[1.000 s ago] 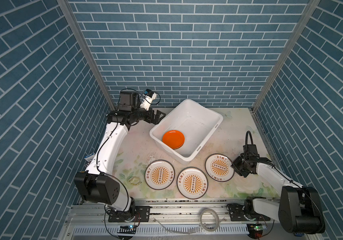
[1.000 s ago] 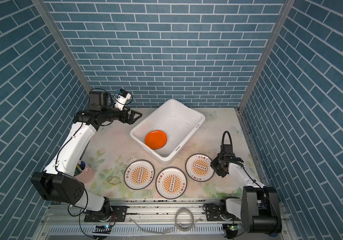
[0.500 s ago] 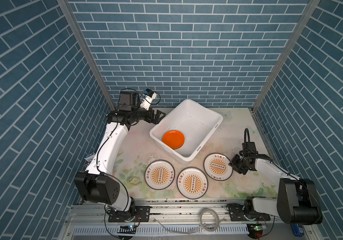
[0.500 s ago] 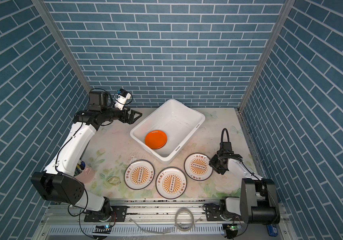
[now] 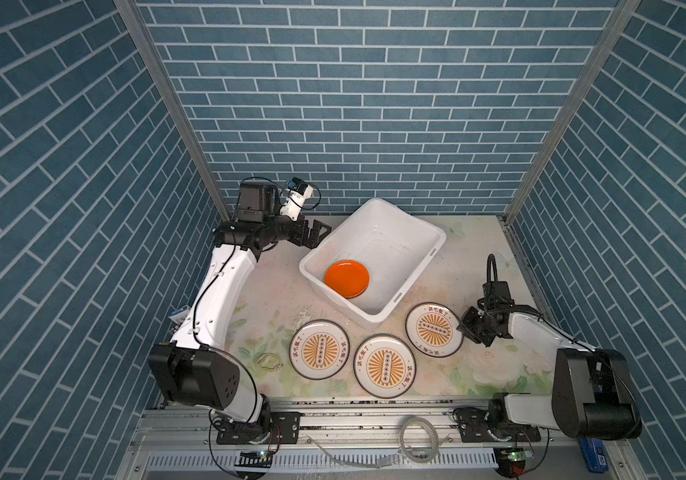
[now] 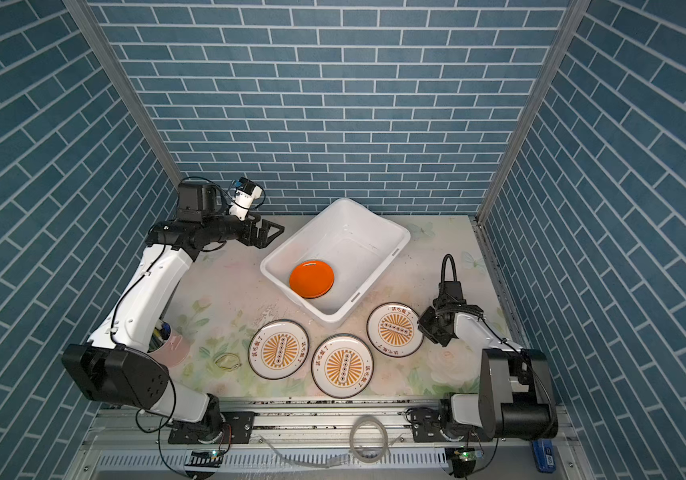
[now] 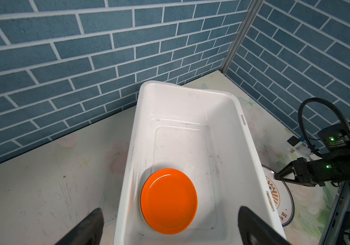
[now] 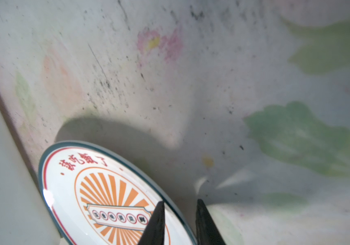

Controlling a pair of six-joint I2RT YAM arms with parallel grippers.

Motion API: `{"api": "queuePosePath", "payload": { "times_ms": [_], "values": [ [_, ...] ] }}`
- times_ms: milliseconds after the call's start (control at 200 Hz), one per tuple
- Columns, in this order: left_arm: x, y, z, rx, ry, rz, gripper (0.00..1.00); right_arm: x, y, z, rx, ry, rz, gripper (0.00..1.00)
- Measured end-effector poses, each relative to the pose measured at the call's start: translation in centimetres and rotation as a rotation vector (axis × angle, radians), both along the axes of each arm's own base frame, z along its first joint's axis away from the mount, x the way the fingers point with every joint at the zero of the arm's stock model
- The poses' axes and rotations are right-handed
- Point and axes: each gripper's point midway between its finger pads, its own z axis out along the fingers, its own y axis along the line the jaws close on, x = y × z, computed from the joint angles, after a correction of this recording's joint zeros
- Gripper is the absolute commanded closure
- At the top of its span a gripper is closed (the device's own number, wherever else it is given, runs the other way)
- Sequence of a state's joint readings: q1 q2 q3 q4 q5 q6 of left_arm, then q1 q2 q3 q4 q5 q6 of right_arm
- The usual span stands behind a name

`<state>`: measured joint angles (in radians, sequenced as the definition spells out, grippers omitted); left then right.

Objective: Place the plates into the plastic bin on the countertop
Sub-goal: 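Close the right gripper on the sunburst plate's rim and tilt it up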

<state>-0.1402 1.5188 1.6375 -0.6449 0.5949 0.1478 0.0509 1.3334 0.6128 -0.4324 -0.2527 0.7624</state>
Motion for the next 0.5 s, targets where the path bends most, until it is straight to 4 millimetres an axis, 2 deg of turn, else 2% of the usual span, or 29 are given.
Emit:
{"api": "queuePosePath", "payload": {
  "times_ms": [500],
  "values": [
    [0.00,0.01,0.00,0.000,0.000,0.000,0.00,0.45,-0.67,0.36,0.024,-0.025,-0.077,0.81]
  ]
}}
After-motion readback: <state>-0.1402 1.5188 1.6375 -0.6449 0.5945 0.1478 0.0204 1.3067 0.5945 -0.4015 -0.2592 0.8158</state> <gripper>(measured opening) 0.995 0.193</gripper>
